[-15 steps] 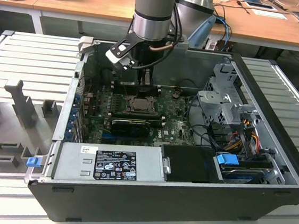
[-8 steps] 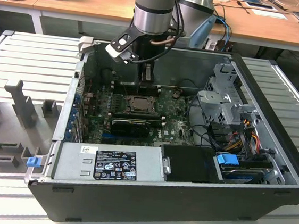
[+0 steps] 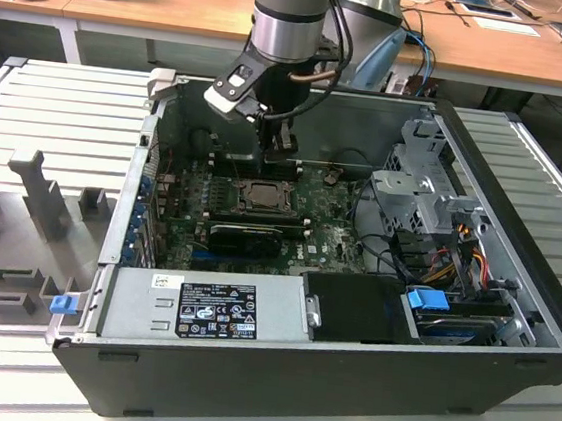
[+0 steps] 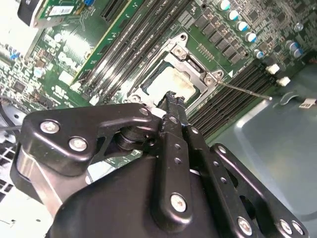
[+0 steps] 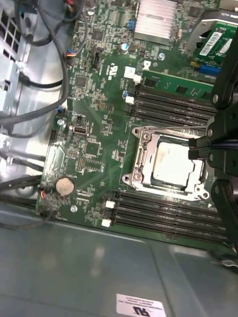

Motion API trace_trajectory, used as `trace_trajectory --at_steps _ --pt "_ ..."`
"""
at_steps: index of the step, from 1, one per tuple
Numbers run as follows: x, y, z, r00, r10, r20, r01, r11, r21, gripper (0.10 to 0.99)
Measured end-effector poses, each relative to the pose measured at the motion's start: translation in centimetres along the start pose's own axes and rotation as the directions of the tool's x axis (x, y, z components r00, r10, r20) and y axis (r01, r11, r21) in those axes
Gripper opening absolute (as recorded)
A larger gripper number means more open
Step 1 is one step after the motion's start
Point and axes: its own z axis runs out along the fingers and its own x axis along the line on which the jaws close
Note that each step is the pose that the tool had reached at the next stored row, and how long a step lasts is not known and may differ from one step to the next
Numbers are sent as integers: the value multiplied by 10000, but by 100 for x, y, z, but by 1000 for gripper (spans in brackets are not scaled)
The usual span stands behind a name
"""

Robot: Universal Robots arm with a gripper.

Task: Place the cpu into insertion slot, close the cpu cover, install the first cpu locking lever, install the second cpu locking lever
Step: 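Install the first cpu locking lever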

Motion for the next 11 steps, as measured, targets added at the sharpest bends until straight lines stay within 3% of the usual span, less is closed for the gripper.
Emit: trace_trajectory --at_steps 5,11 --pt "0 0 0 9949 -1010 -10 1010 9949 -11 106" --pt "0 0 0 9801 -1986 -19 1986 9801 -23 106"
